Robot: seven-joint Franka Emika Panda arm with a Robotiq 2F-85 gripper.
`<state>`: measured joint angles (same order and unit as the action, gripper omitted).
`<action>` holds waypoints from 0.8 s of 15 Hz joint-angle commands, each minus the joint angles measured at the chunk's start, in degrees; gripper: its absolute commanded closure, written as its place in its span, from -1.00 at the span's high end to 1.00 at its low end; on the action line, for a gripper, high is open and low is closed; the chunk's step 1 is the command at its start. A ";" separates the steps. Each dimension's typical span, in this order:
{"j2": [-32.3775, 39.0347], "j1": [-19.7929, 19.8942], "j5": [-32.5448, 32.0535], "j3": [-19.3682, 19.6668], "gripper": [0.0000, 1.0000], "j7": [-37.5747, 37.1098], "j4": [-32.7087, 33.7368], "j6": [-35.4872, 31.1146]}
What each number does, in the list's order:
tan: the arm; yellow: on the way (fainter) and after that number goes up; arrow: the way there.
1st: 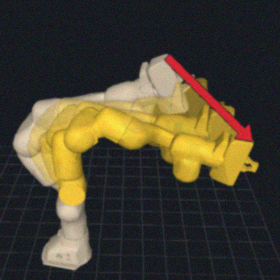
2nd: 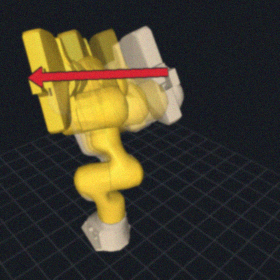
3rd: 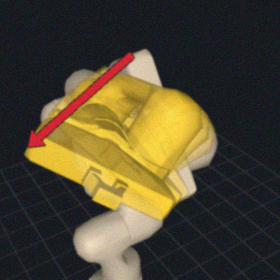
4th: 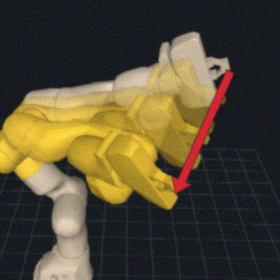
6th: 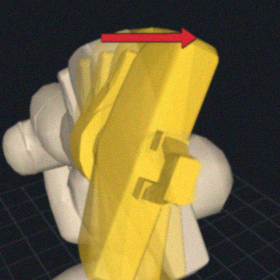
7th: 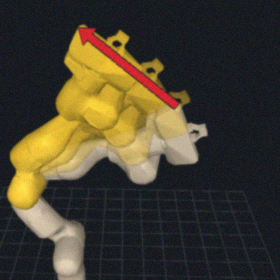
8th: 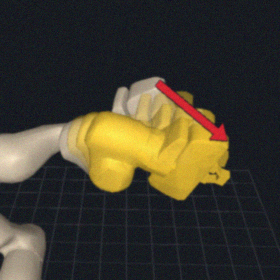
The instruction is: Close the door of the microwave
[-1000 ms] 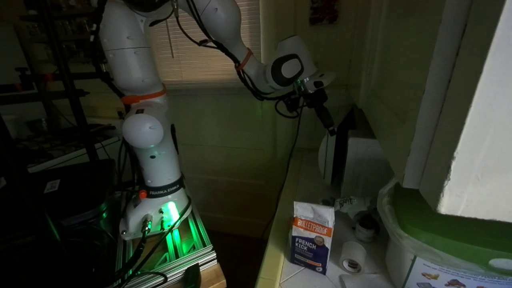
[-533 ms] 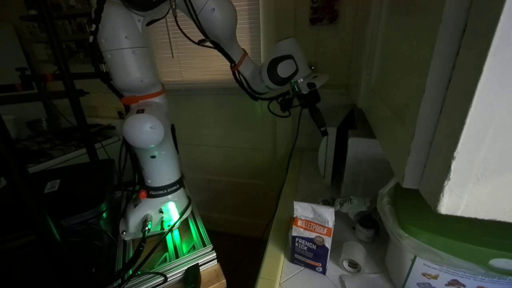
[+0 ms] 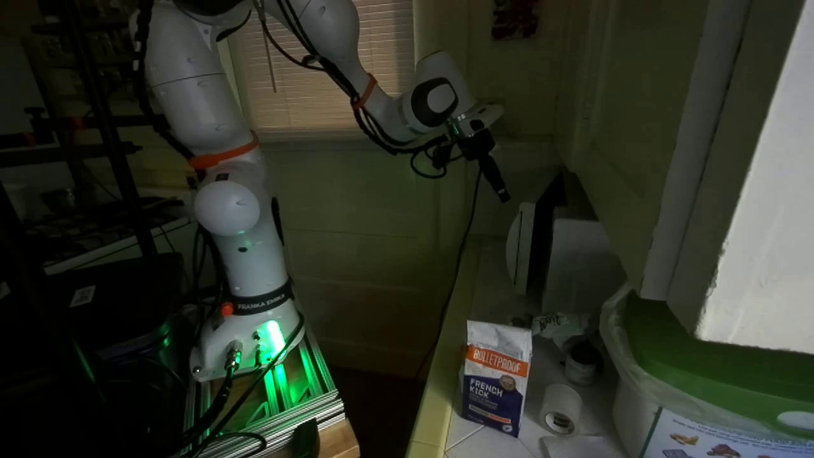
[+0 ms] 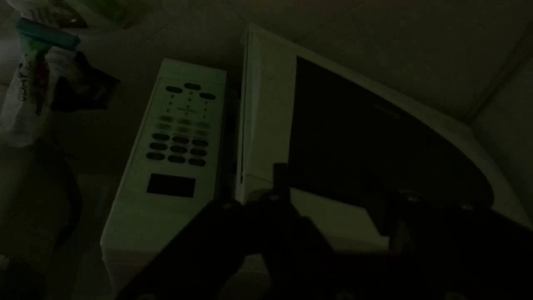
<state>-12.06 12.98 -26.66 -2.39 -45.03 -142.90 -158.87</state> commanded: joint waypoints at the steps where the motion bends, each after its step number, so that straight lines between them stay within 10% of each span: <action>1: 1.30 3.62 -8.19 -1.95 -0.61 -7.95 0.39 -4.85; 4: 3.42 6.23 -14.84 -2.70 -0.99 -13.09 2.26 -6.13; 12: 11.03 8.08 -23.32 -2.00 -1.00 -19.88 8.09 -5.49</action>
<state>-4.78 19.79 -45.13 -4.28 -60.37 -137.71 -163.45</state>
